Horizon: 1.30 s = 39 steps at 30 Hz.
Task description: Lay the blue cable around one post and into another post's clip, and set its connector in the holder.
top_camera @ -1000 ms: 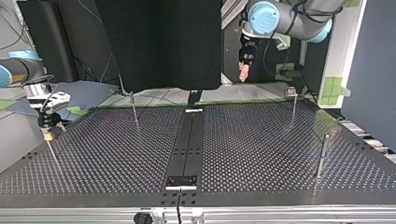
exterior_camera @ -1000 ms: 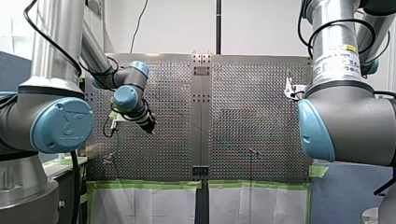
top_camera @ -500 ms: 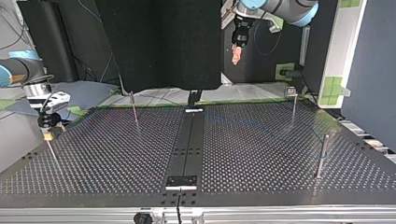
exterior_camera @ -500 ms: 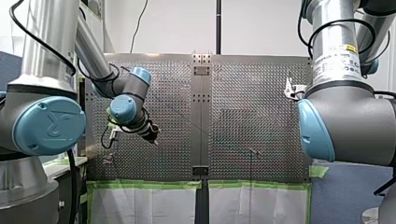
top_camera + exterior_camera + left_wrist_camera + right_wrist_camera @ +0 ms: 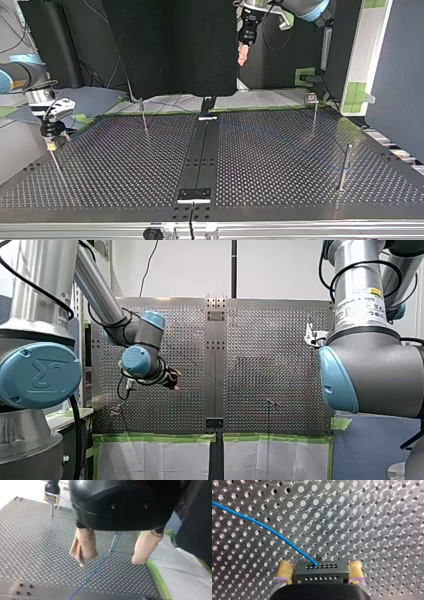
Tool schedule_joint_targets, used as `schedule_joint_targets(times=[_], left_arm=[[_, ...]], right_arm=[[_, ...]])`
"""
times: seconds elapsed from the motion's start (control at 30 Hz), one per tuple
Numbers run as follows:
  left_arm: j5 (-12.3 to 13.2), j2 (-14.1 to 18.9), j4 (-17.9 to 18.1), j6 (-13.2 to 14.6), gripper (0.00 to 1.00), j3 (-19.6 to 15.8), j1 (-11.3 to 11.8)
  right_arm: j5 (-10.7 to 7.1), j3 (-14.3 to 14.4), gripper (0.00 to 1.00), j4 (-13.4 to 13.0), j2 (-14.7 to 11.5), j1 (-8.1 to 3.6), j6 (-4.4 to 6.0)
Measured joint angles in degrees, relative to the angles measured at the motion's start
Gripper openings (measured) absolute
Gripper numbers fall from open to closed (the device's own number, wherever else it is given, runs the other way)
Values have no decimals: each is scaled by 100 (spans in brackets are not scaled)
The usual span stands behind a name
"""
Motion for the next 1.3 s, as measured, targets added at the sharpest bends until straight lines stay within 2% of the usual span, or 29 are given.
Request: schedule_joint_targets(times=[0.53, 0.9, 1.1, 1.3], left_arm=[[-66, -70, 898, -53, 100, -5, 0], [-190, -656, 1544, -182, 100, -14, -28], [-473, -1027, 1922, -197, 100, -14, -17], [-660, -1160, 2272, -192, 100, -16, -1]], right_arm=[[-1, 0, 100, 0, 0, 0, 0], [0, 0, 100, 0, 0, 0, 0], [0, 0, 100, 0, 0, 0, 0], [0, 0, 100, 0, 0, 0, 0]])
